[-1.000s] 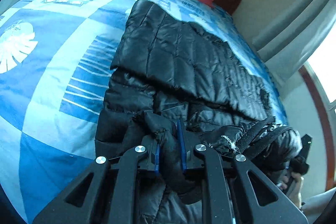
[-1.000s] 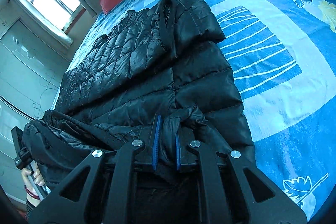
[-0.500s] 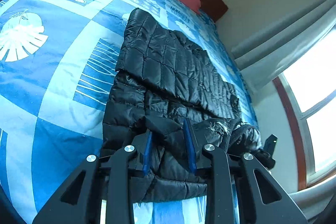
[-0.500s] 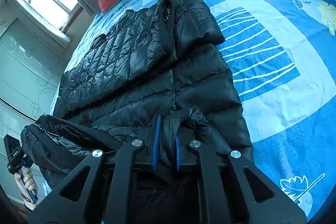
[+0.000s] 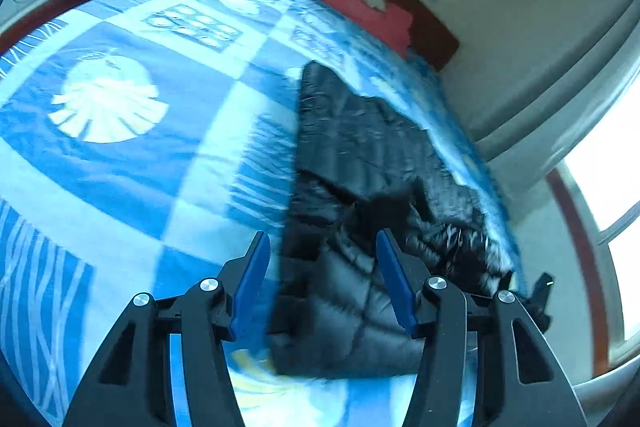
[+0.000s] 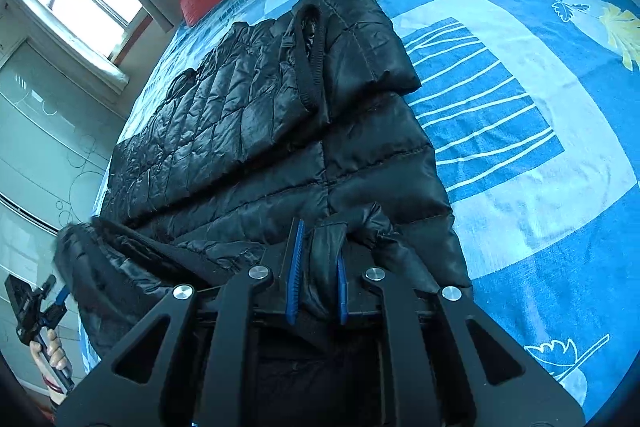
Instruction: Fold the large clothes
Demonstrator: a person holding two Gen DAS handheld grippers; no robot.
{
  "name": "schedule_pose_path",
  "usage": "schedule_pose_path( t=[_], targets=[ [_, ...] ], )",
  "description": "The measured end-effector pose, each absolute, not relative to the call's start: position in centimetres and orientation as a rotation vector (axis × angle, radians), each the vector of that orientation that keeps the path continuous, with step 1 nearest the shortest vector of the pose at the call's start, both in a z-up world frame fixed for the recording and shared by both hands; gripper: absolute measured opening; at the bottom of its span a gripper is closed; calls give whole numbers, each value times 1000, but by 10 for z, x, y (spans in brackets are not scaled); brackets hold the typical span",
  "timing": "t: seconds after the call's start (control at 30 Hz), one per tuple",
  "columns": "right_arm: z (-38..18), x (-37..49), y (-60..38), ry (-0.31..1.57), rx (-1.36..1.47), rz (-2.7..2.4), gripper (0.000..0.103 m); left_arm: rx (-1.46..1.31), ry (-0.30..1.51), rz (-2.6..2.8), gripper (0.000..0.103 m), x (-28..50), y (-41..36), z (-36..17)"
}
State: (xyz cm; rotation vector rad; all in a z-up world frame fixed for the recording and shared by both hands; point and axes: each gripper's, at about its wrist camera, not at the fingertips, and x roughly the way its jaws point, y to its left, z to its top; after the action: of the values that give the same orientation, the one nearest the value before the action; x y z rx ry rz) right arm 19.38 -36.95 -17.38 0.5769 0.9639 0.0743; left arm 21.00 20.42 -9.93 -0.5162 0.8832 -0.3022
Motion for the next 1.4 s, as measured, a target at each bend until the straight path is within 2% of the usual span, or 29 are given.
schedule_pose_path(
  t=[0.27, 0.33, 0.37, 0.4, 0.43, 0.47, 0.67, 1.1, 1.17, 1.2, 1.23, 1.4],
  targets=[
    [-150, 176, -388, 907, 643, 136, 34, -461, 906, -291, 55, 209, 198, -110],
    [-144, 169, -393, 882, 665, 152, 45, -447, 916, -310, 55, 213, 190, -114],
    [-140, 165, -397, 866, 672, 152, 47, -438, 918, -314, 55, 212, 187, -114],
    [-137, 162, -400, 853, 669, 141, 54, -426, 919, -320, 56, 213, 184, -115],
    [-132, 157, -404, 832, 651, 111, 66, -402, 922, -329, 56, 216, 178, -116],
    [-128, 153, -407, 811, 634, 99, 68, -387, 923, -333, 56, 217, 175, -116],
    [-125, 153, -409, 802, 533, 160, 69, -359, 923, -405, 60, 225, 157, -118],
    [-164, 218, -390, 938, 313, 303, 69, -205, 989, -495, 64, 266, 122, -130],
    [-165, 221, -383, 948, 265, 305, 64, -201, 987, -500, 64, 271, 120, -132],
    [-166, 223, -378, 958, 236, 312, 50, -206, 990, -515, 64, 273, 119, -133],
    [-168, 224, -375, 968, 214, 311, 43, -205, 994, -524, 64, 274, 117, -134],
    [-171, 223, -363, 963, 129, 300, 33, -129, 1012, -519, 64, 280, 106, -142]
  ],
)
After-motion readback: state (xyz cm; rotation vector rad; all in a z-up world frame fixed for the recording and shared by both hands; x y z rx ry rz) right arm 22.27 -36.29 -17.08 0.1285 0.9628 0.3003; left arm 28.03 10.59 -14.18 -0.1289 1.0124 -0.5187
